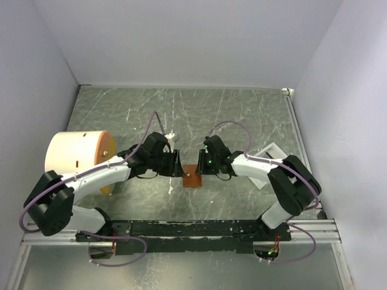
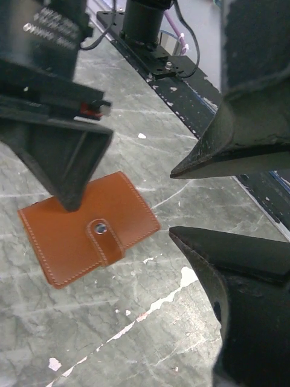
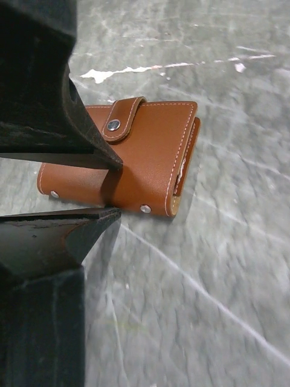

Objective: Put the credit cards into the card holder
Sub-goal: Open the card holder at the center of the board.

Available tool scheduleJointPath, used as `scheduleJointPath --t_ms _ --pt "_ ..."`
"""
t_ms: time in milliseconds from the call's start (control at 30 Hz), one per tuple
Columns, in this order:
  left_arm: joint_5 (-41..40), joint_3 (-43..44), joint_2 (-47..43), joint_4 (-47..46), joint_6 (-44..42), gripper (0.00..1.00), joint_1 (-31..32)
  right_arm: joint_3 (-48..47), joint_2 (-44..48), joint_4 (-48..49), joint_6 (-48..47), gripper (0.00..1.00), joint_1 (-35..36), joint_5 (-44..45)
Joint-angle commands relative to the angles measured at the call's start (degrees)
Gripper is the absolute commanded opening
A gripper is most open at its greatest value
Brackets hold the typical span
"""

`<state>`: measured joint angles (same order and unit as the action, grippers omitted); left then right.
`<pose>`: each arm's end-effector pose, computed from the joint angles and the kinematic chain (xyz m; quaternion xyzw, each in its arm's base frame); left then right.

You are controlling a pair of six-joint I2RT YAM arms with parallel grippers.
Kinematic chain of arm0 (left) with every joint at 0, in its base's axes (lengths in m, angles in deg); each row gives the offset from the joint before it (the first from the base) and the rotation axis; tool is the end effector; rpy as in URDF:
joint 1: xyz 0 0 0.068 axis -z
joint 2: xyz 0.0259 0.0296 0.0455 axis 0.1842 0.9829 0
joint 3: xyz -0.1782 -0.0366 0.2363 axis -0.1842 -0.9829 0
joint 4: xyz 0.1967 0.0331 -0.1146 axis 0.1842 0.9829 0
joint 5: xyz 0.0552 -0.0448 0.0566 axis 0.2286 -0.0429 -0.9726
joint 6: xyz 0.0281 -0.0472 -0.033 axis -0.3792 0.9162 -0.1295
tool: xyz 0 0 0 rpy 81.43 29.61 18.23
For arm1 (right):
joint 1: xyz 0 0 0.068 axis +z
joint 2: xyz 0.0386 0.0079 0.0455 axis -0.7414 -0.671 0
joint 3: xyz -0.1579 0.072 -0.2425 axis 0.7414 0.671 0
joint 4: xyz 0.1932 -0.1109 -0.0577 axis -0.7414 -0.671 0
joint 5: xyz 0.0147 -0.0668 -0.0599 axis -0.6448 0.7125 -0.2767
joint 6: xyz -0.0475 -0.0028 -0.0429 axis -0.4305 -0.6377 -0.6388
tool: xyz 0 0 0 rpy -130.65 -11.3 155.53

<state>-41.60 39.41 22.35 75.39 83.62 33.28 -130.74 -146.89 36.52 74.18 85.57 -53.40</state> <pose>0.1737 -0.1845 0.2554 0.1216 0.9093 -0.3317 0.2202 0.2202 0.1759 0.1900 -0.0086 0.9490 0.2255 0.2202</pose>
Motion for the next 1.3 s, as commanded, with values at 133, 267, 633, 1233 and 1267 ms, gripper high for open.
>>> scheduleJointPath --t_ms 133,267,633,1233,1267 --pt "-3.09 -2.80 4.63 -8.10 4.55 0.45 0.52 0.91 -2.72 -0.27 5.04 0.30 6.71 0.12" --pt "-2.28 -3.07 7.52 -9.29 4.72 0.45 0.65 1.61 -3.48 2.07 7.02 0.30 8.12 -0.81" --pt "-5.60 -1.66 13.54 -5.22 3.08 0.48 1.18 3.90 -3.30 5.57 8.85 0.29 8.22 -2.09" --pt "-15.91 6.56 17.25 11.02 -0.52 0.44 4.29 4.26 -2.45 5.09 8.32 0.29 8.29 -0.67" --pt "-16.01 6.91 17.18 11.69 -0.74 0.45 4.50 4.28 -2.53 5.05 8.32 0.29 8.35 -0.46"
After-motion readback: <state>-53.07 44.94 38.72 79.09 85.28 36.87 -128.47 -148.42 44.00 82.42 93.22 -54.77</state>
